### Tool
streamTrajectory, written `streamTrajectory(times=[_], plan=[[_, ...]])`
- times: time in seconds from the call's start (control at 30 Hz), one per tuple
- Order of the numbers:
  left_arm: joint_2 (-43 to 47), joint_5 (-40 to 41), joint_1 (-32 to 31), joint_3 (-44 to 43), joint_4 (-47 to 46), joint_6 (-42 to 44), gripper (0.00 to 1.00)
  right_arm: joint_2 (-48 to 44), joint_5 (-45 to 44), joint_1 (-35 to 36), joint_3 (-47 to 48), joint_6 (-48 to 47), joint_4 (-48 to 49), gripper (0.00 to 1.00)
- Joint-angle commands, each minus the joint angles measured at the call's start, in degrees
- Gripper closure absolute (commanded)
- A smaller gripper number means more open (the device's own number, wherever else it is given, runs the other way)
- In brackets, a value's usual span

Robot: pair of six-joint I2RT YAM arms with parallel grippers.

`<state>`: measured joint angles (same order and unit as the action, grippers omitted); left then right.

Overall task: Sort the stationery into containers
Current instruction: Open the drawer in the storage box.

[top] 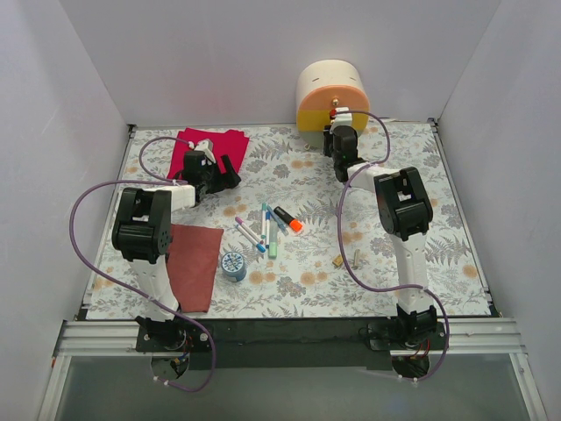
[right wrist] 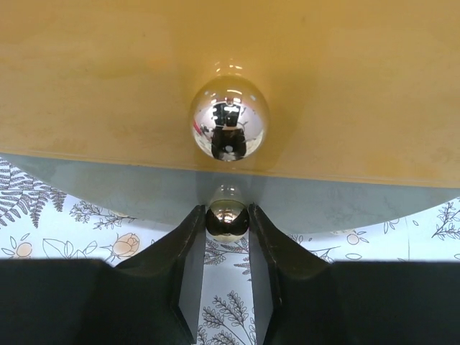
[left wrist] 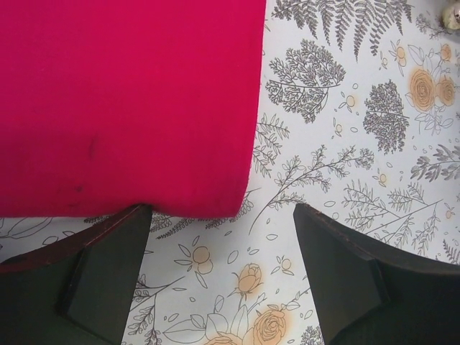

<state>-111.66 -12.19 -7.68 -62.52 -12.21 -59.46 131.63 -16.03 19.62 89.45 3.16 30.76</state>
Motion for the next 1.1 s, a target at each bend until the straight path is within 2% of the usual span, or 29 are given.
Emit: streamTrajectory(times=[0.0,0.2,0.67,1.07], plan=[[-0.5,-0.5,0.6,-0.2,0.1,-0.3,0.19,0.8,0.1,-0.9,2.8,-0.2,4.4,0.69],[-0.1,-0.9,0.6,0.4,-0.2,-0.7,0.19,-2.7,1.7,-0.8,-1.8,0.2,4.2,0.80],[2.1,-1.8,-0.1,3.8,-3.3,-1.1,0.19,-15.3,2.3,0.9,-16.2,0.6,3.1,0.81],[5.8,-0.7,-1.6,5.8,-3.1,-0.1,0.19,-23.4,3.0,2.6,-23.4,2.2,1.1,0.84]])
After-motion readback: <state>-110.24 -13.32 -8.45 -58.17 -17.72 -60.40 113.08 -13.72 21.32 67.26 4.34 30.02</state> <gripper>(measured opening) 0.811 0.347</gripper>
